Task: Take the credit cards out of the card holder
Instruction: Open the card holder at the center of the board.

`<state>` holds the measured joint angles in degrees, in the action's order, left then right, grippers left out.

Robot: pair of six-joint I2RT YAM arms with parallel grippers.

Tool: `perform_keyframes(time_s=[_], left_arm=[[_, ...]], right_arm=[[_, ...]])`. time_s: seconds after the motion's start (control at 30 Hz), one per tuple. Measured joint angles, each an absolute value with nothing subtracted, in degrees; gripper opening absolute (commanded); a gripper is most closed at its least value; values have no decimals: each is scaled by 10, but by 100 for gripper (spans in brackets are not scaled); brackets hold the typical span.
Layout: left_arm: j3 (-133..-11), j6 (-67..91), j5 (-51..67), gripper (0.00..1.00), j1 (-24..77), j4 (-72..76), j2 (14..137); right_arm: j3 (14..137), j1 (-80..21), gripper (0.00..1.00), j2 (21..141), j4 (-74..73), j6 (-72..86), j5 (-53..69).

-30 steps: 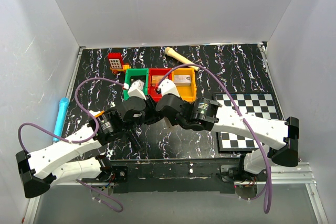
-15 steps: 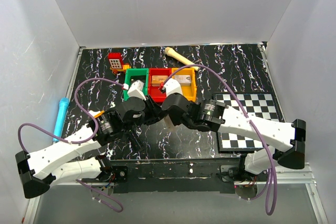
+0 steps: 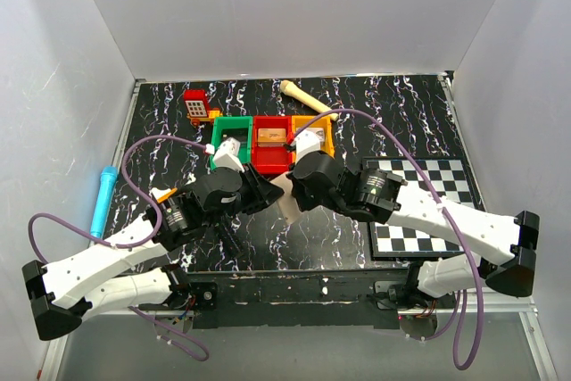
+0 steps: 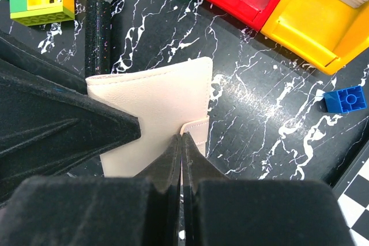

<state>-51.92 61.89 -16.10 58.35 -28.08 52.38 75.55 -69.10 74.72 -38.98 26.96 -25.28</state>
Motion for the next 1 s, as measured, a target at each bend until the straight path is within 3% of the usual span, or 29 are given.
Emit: perform_keyframes(time_s=[0.8, 1.0], left_arm=[[-512, 630, -165, 0, 585, -278, 499], [-502, 611, -166, 0, 585, -258, 494]], right_arm=[[722, -647, 1, 728, -405, 281, -223], [717, -636, 34, 708, -405, 286, -223]])
